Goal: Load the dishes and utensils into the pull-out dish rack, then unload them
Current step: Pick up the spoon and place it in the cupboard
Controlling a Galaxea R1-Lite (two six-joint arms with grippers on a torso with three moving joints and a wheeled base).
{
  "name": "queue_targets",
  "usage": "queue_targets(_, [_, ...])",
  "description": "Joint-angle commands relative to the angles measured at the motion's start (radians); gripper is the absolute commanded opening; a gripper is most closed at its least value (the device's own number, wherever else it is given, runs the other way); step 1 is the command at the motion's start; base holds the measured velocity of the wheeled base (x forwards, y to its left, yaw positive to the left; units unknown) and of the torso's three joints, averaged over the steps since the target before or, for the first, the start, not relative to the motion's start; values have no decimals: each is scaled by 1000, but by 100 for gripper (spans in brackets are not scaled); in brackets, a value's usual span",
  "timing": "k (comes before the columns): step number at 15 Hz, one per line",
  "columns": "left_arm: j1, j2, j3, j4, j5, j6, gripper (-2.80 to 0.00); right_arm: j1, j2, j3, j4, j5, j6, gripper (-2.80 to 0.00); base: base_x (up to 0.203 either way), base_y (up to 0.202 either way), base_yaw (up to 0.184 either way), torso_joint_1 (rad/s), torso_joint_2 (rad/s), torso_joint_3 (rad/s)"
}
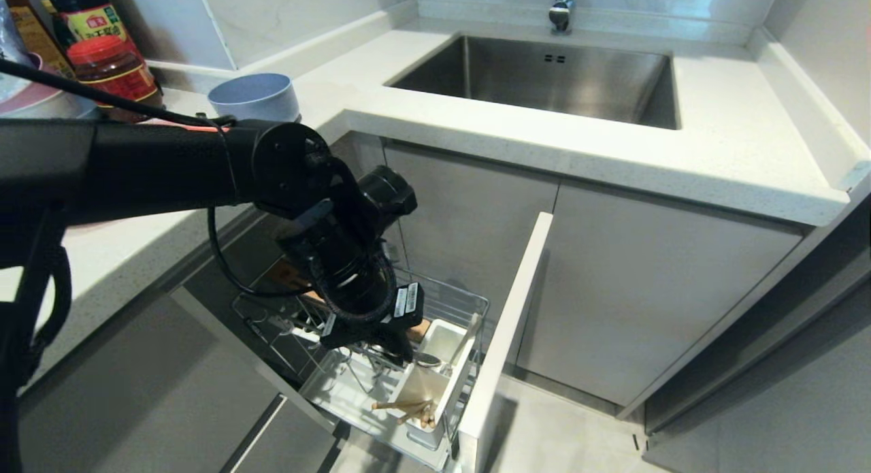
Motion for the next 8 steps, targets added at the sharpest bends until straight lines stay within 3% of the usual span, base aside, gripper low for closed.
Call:
queue_targets(1, [1, 16, -4, 3, -8, -4, -280, 0, 0, 0, 0, 0, 0, -280, 0, 0, 0, 0, 0, 0])
queue_targets(8, [7, 84, -16, -54, -14, -3, -280, 0, 0, 0, 0, 0, 0, -280, 0, 0, 0, 0, 0, 0])
